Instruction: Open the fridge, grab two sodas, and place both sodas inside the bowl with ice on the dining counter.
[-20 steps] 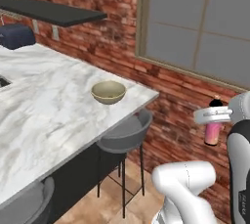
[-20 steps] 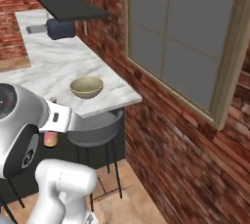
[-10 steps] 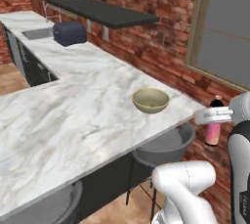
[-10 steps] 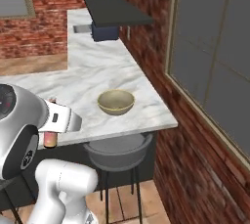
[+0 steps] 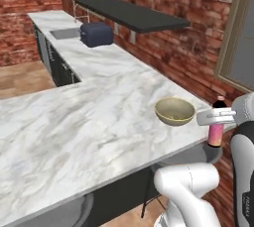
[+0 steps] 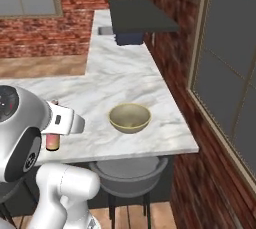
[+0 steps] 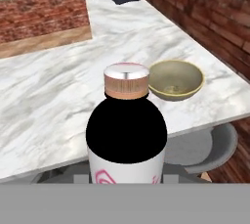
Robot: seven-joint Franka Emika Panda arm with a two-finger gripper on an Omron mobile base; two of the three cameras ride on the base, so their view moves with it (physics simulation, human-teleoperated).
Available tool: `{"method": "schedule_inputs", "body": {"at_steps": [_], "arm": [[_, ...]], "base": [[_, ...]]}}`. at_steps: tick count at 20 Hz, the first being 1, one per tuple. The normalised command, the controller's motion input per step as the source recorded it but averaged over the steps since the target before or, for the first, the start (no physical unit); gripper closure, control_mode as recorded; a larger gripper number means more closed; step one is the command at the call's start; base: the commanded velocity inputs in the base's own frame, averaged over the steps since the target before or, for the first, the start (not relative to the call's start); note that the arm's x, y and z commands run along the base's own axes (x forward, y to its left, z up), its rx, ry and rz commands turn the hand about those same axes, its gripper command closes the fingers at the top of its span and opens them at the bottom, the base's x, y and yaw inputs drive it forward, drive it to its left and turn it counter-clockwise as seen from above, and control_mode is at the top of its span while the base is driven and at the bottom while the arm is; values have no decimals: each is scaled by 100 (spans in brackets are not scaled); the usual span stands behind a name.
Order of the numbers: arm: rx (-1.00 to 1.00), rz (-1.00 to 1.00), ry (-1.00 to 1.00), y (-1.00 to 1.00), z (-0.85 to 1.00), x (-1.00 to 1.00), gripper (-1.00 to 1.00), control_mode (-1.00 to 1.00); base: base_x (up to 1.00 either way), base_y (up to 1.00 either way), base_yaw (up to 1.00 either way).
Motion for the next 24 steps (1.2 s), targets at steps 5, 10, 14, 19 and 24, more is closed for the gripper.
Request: {"method": "schedule_inputs", "body": {"at_steps": [5,10,14,19,24], "arm": [[0,0,0,0,0,0,100,100],[0,0,0,0,0,0,100,100],[0,0,0,0,0,0,100,100],[0,0,0,0,0,0,100,100],[0,-2,23,-46,0,100,100,-100]], "base": [[89,-38,29],[70,-63,33],[49,-74,25],[65,-63,11],[0,0,0]]}}
